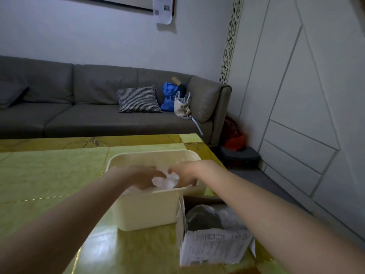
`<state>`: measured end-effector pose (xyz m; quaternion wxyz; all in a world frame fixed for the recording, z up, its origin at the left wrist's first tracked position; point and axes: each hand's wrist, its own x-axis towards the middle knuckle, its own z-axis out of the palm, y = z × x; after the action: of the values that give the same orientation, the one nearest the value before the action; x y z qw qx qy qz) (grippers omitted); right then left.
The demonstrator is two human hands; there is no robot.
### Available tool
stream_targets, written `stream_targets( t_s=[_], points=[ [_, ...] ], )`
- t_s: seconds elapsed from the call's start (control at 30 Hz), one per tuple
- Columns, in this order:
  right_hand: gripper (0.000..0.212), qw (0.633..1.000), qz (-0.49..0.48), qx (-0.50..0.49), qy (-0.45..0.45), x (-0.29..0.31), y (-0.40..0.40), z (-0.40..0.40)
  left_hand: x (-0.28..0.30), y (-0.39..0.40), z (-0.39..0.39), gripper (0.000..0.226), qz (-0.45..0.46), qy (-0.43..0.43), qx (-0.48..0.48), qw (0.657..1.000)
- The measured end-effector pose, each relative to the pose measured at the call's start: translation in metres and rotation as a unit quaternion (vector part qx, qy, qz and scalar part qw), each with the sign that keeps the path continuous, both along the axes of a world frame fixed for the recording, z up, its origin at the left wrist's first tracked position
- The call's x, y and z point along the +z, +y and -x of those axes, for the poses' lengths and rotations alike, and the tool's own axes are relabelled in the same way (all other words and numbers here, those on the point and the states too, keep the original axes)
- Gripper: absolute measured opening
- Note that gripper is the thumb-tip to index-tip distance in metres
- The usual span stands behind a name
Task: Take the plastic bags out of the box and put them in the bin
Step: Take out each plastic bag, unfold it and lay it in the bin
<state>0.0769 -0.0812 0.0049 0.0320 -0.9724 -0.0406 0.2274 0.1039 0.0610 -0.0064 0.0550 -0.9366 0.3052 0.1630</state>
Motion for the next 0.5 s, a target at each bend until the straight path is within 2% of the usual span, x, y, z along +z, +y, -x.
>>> stream_targets(
  t_s=[0.1, 0.23, 0.3, 0.4, 0.43, 0.5],
  points=[
    [0.047, 0.998, 0.060, 0.012, 0.010, -0.010, 0.005, -0.006, 0.003, 0.009, -0.002, 0.050, 0.000, 0.016, 0.021, 1.000],
    [0.045, 0.998, 0.068, -0.003, 0.011, -0.016, 0.007, -0.011, 0.011, 0.029, -0.006, 0.043, 0.025, 0.025, 0.056, 0.998],
    [0.048, 0.998, 0.062, -0.005, -0.006, -0.011, 0.006, -0.006, 0.018, 0.034, -0.004, 0.039, 0.069, 0.018, 0.060, 0.996],
    [0.062, 0.997, 0.025, -0.004, -0.073, 0.013, -0.001, 0.012, 0.036, 0.034, 0.011, 0.030, 0.168, -0.047, 0.059, 0.983],
    [0.061, 0.994, 0.002, -0.005, -0.105, 0.023, -0.003, 0.020, 0.041, 0.032, 0.016, 0.028, 0.197, -0.082, 0.055, 0.975],
    [0.043, 0.985, -0.031, -0.010, -0.171, 0.047, -0.009, 0.040, 0.048, 0.022, 0.032, 0.025, 0.245, -0.116, 0.043, 0.962]
  ],
)
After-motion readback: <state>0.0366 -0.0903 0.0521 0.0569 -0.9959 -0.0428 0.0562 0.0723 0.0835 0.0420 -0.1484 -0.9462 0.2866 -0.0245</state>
